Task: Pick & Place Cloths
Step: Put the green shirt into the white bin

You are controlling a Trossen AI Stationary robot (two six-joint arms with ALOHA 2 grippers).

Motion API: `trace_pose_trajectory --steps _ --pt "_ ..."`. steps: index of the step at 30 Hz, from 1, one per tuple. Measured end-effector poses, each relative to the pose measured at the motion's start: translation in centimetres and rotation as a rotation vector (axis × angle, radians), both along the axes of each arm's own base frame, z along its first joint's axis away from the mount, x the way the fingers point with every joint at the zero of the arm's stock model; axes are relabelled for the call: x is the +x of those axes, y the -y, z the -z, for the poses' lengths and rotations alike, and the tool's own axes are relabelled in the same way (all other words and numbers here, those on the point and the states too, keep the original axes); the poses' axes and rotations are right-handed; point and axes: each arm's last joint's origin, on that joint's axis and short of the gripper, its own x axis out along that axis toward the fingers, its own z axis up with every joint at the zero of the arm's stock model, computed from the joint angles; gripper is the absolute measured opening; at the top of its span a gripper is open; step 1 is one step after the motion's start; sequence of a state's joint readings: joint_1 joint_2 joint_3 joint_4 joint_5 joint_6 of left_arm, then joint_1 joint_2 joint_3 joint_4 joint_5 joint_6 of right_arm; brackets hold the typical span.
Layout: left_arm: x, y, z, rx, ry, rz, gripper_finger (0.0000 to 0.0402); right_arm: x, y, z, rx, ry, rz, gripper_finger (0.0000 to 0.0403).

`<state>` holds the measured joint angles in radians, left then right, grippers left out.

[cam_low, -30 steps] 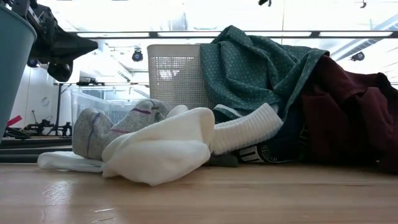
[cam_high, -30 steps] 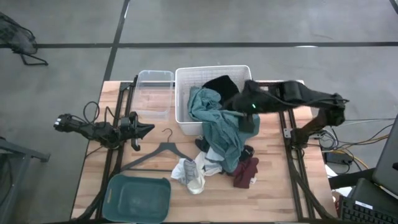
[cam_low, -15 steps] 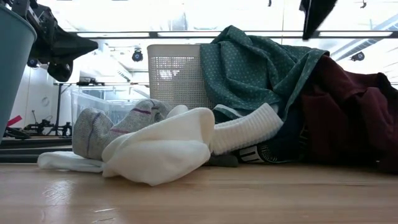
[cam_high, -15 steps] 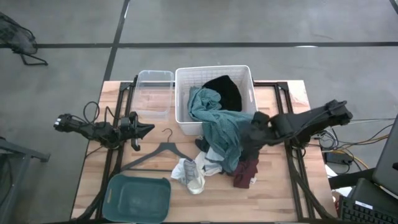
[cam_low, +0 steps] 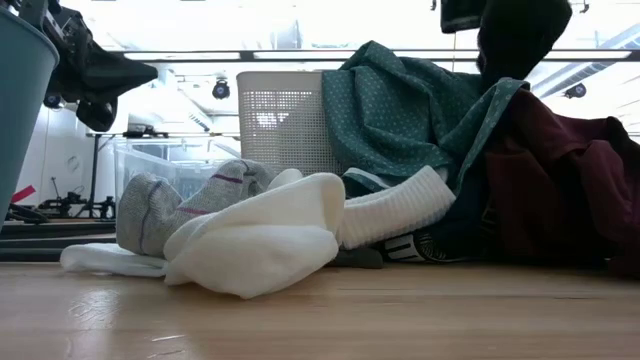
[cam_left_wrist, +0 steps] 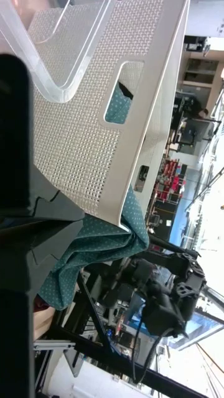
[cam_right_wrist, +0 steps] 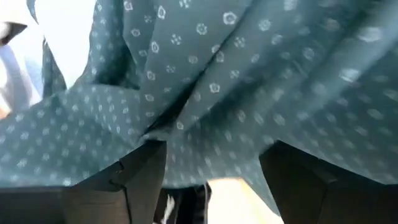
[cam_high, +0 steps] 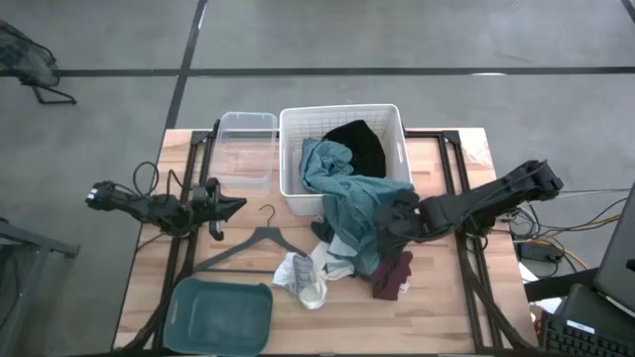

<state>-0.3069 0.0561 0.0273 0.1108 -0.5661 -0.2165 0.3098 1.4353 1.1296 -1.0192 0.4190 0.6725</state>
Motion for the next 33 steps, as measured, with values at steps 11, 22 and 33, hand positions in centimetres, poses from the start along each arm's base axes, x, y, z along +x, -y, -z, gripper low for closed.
trace_pose_trajectory --steps 11,22,33 --pt "0.0 0.0 0.0 0.0 0.0 0.001 0.001 -0.2 0.2 3.0 -0.028 0.028 0.001 0.0223" --pt "0.0 0.0 0.0 0.0 0.0 0.0 0.001 0.8 0.0 2.8 -0.055 0.104 -0.085 0.0018" --pt "0.0 0.0 0.0 0.0 0.0 0.0 0.001 3.2 -0.9 -5.5 -0.103 0.294 -0.237 0.0009"
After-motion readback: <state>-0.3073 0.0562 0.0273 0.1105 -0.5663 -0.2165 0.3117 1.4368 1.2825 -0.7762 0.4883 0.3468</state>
